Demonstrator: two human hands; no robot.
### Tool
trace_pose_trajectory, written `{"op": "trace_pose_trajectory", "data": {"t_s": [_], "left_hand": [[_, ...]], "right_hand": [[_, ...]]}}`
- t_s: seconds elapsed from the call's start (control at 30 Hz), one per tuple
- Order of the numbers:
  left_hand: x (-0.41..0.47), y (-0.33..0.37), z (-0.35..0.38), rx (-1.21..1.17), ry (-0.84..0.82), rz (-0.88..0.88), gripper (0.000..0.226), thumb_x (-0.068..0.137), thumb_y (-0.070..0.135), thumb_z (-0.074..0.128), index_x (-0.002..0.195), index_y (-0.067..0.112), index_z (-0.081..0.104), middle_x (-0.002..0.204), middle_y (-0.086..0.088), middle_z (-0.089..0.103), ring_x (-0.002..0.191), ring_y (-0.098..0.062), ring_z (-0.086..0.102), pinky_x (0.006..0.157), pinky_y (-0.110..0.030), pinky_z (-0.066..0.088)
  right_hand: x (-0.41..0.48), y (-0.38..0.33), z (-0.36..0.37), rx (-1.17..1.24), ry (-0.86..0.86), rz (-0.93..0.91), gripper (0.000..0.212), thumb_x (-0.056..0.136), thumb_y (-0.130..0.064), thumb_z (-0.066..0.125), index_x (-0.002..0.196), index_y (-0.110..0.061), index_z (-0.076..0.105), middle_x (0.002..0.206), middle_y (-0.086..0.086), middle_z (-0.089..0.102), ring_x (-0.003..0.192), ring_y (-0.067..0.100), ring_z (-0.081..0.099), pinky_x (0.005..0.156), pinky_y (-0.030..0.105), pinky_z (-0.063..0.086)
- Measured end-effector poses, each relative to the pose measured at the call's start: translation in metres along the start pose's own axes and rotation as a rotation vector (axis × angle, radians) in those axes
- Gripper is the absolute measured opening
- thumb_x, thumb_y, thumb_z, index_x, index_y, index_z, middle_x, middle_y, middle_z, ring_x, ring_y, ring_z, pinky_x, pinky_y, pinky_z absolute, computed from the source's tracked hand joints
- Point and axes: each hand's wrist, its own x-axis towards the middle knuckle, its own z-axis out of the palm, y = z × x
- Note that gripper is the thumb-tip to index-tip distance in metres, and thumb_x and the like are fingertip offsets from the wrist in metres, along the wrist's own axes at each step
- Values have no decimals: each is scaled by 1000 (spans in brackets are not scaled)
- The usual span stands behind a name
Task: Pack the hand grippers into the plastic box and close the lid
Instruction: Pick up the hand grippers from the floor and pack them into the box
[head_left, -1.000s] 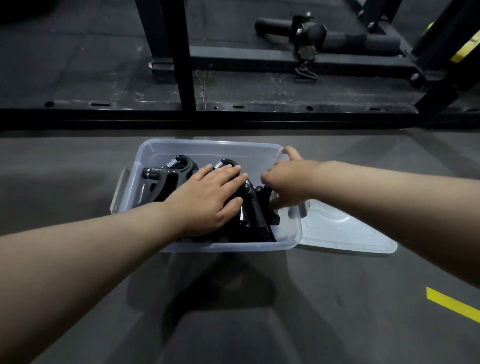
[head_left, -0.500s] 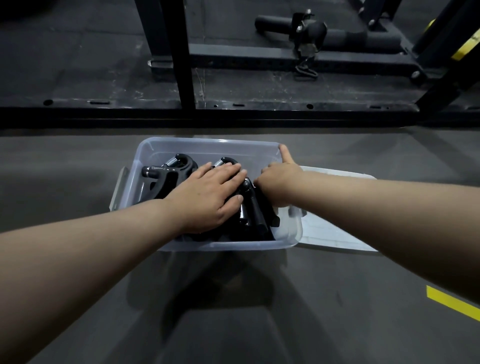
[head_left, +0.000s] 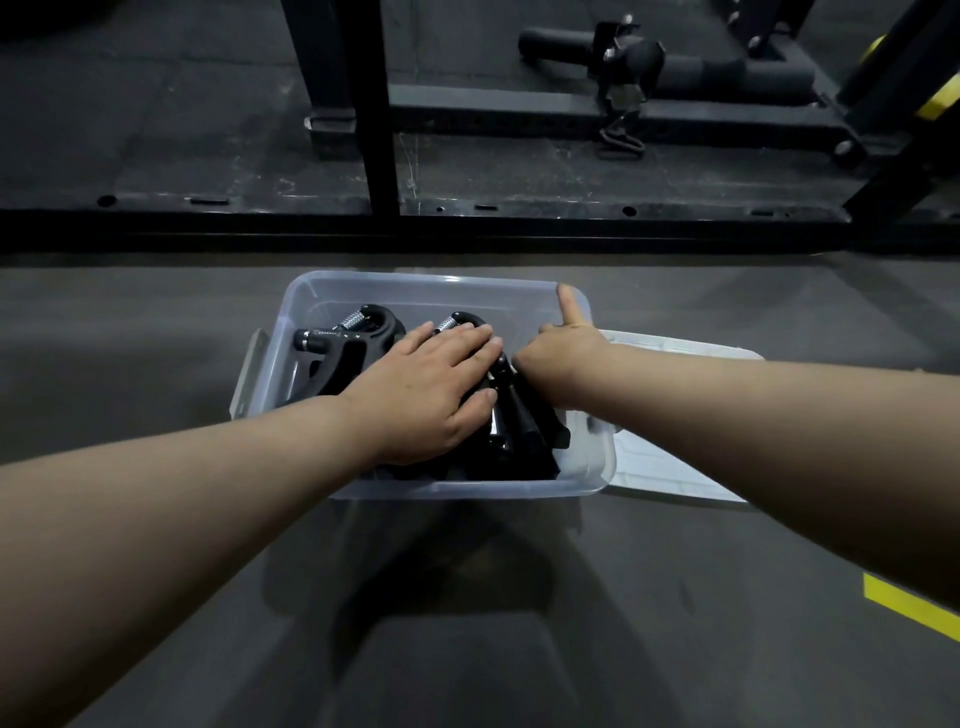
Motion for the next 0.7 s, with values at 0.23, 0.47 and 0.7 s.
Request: {"op": "trace_pose_trajectory", "data": {"t_s": [0.23,0.47,0.7], "left_hand": [[-2,2,-3,-16,4,-8,75,89,57,9,153,19,20,161,2,14,148,-11,8,120,-35,-1],[-3,3,-3,-17,12,-17,75,90,56,13,153,15,19,161,-1,14,148,-11,8,120,-33,-2],[-3,3,-4,-15,15,-17,78,89,57,9,152,14,21,161,-1,15,148,-13,9,119,-33,-3]], "right_hand": [[-6,20,-12,467,-56,-149,50,85,-39,64,130,-26,49,115,-9,63,118,14,54,115,59,5],[-3,15,3,753,220,-208,33,94,-44,57,119,-22,59,115,-4,63,110,20,58,96,40,44],[-35,34,-26,601,281,-205,25,97,-42,53,112,-23,56,105,-7,49,90,8,44,70,23,28]]}}
